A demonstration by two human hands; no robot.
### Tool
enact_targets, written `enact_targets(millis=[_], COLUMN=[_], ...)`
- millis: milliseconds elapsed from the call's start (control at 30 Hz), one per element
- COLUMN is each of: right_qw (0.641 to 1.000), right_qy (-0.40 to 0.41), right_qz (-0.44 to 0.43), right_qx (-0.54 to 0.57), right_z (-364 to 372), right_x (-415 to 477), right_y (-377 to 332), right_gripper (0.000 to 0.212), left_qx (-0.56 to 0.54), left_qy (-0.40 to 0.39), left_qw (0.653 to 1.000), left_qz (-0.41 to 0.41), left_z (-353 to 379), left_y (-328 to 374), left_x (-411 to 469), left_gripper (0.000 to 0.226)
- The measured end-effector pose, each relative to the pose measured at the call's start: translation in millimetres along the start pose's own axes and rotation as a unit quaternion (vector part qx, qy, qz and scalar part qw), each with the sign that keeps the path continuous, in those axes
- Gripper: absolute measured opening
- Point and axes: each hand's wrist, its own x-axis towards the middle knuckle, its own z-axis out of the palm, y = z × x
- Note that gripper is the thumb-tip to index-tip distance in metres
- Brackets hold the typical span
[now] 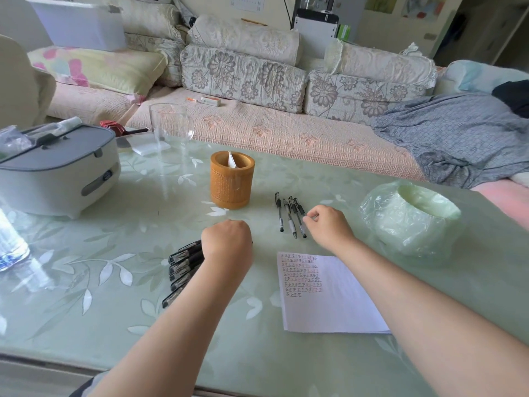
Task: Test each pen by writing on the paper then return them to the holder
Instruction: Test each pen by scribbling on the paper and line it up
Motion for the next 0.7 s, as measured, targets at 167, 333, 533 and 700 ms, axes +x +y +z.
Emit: enact_targets(millis=[167, 333, 533, 700], right_qw=[0.999, 0.992, 0.967, 0.947], right_qy=[-0.005, -0.046, -0.098, -0.106], right_qz=[-0.029, -0.086, -0.068, -0.045], right_qx=[0.021, 0.084, 0.227, 0.301], right_z=[-8.6, -16.2, -24.6, -38.3], right_x=[-17.1, -54.5, -94.1, -111.6], right_y=[-4.7, -14.7, -22.7, -13.3], right_gripper=[0.019, 0.020, 0.029, 0.025], left_qx=[-0.061, -0.183, -0.301, -0.325], left_qy=[0.024, 0.107, 0.098, 0.097], left_qw=[0.998, 0.973, 0.925, 0.912], left_qz=[0.015, 0.091, 0.212, 0.233], left_z=[-4.6, -2.4, 2.2, 4.3], left_y=[2.8, 5.0, 20.4, 31.6], left_x=[-4.9, -6.7, -20.1, -24.4], left_gripper=[0.025, 0.022, 0.016, 0.014])
